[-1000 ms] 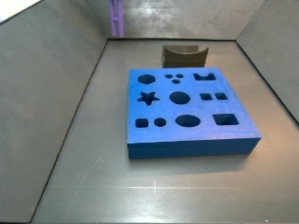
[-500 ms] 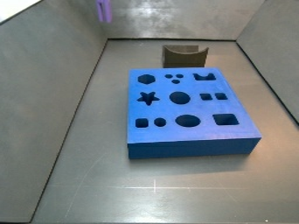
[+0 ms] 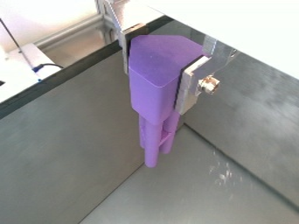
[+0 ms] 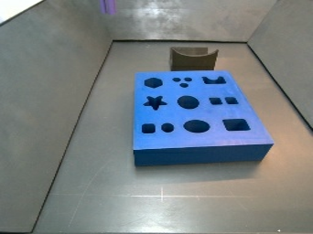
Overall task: Pick up the 3 prong object. Move up. Move to above the board. Insert the 3 prong object.
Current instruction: Move to above the board.
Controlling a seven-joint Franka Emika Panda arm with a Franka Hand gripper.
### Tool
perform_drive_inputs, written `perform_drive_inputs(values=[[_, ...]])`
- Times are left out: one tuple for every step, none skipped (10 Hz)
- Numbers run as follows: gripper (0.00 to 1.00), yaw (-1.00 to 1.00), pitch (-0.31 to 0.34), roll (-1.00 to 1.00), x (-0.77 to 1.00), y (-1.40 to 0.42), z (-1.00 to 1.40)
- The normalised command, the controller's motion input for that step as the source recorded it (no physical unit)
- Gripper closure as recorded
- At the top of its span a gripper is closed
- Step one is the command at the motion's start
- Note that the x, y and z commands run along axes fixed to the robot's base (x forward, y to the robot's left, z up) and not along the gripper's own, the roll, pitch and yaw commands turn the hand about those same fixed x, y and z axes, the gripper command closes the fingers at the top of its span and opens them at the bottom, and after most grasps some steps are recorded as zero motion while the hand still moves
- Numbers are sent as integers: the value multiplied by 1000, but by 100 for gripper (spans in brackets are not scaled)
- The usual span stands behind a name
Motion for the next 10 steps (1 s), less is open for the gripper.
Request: perform_drive_inputs(values=[[100,-97,219,109,406,-1000,165],[100,-36,173,19,411,-1000,164],[100,-9,142,-16,420,-1000,165],[100,-2,130,-20,422,-1000,166],[100,1,122,-6,430,-1000,169],[100,8,118,-9,436,-1000,169],[100,5,122,-9,444,-1000,172],[100,3,116,-20,448,-1000,175],[100,3,124,-3,459,-1000,176],[100,10,129,-7,471,-1000,180]])
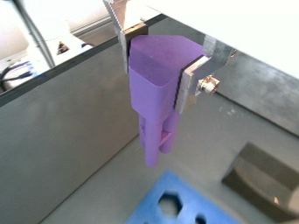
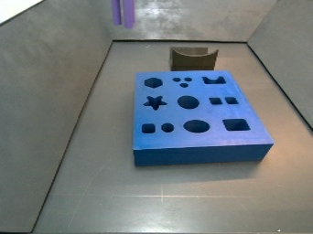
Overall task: Pick up the 3 prong object. Move up. Move to above the board. Insert the 3 prong object.
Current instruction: Move to above the board, then insert the 3 prong object.
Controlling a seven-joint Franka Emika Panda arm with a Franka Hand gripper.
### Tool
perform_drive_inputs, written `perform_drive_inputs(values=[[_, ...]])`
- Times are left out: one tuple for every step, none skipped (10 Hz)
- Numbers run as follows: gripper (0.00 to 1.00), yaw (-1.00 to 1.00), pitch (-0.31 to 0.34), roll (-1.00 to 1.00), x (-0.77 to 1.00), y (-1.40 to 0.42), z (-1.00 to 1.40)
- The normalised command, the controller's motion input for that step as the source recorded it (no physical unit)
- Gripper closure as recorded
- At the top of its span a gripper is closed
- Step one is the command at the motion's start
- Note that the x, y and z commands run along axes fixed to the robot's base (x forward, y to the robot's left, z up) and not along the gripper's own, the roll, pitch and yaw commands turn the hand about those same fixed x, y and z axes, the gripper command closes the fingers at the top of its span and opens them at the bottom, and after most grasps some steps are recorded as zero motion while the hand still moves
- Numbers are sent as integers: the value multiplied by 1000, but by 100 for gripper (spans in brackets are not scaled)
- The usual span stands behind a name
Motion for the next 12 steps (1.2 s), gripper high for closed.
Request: perform_drive_inputs(values=[[100,10,131,12,491,-1000,183],[100,6,128,6,498,-1000,184],[100,11,138,10,520,-991,186],[100,11,143,22,389,-671,137],[100,7,125,39,223,-309,71],[100,11,81,41,133,-182,52],[100,-226,-44,26,180,0,-103],[100,-423,-51,1,409,149,-137],[100,-657,-27,0,514,269,-194],[100,-683,-21,0,526,271,-171],[100,-606,-17,0,631,323,-169],[100,-480,-1,0,626,434,-220]])
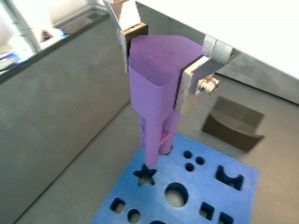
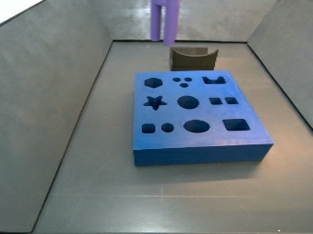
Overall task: Pick up the 3 prong object. Move up. Move to above the board. Insert the 3 prong object.
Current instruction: Insert the 3 prong object.
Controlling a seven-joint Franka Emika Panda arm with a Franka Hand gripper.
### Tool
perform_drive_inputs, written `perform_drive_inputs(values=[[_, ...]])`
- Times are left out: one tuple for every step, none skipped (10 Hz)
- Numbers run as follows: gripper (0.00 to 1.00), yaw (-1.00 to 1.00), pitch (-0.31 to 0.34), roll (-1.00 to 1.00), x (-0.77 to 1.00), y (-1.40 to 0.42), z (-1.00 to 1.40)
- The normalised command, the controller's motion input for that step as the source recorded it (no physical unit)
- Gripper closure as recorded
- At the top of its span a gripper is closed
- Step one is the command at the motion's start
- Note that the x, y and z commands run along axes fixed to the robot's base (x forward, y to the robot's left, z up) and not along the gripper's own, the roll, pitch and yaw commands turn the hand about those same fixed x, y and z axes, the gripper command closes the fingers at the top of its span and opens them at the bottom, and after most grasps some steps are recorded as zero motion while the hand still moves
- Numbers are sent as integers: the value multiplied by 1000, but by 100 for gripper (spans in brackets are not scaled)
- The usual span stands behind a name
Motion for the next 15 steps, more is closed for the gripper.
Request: perform_drive_inputs(values=[[100,-369,0,4,660,509,-323],[100,-311,63,119,774,451,-429],[100,-280,51,126,803,463,-440],[100,-300,0,79,880,429,-434],[100,-263,0,79,906,446,-494],[100,-211,0,83,897,474,-506],[100,-246,-10,99,806,423,-449],[100,-280,-66,157,477,263,-449],[100,0,-63,101,0,20,-331],[100,-23,-10,104,0,0,-317],[100,-180,-7,84,0,9,-349],[100,-114,-10,90,-103,0,-334],[100,-49,-174,1,-94,0,-329],[100,0,-267,0,-40,0,-291],[100,0,-257,0,0,0,-271]])
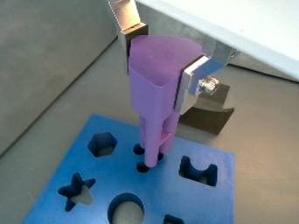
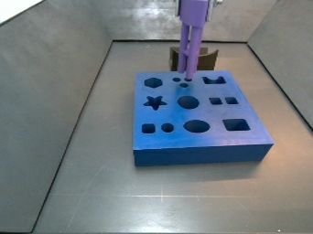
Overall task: Pick up the 3 prong object. Move up. Move to above the board. Insert the 3 prong object.
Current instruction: Insert the 3 prong object.
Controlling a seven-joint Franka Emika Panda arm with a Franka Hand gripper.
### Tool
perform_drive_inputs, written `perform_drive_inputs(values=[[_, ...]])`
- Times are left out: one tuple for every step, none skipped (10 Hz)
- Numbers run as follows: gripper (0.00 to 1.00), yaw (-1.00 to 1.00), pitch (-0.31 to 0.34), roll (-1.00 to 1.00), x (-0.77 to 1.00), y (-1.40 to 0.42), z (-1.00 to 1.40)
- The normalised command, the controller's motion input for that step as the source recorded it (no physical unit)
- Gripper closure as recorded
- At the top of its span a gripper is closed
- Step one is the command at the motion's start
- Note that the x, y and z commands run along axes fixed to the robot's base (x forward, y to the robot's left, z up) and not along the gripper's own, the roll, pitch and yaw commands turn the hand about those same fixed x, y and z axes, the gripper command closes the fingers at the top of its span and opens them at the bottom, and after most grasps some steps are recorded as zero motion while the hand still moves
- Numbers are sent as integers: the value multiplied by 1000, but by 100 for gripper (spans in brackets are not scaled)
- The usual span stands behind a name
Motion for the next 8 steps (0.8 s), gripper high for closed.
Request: perform_drive_inputs(values=[[100,0,-210,0,-40,0,-283],[100,0,-124,13,-203,0,-246],[100,0,-107,0,-146,-26,-229],[100,0,0,6,-186,-6,-109],[100,0,-13,0,-197,0,-100],[100,0,-4,0,-174,0,-86],[100,0,0,13,-169,0,-134],[100,0,-3,0,-31,0,-177]])
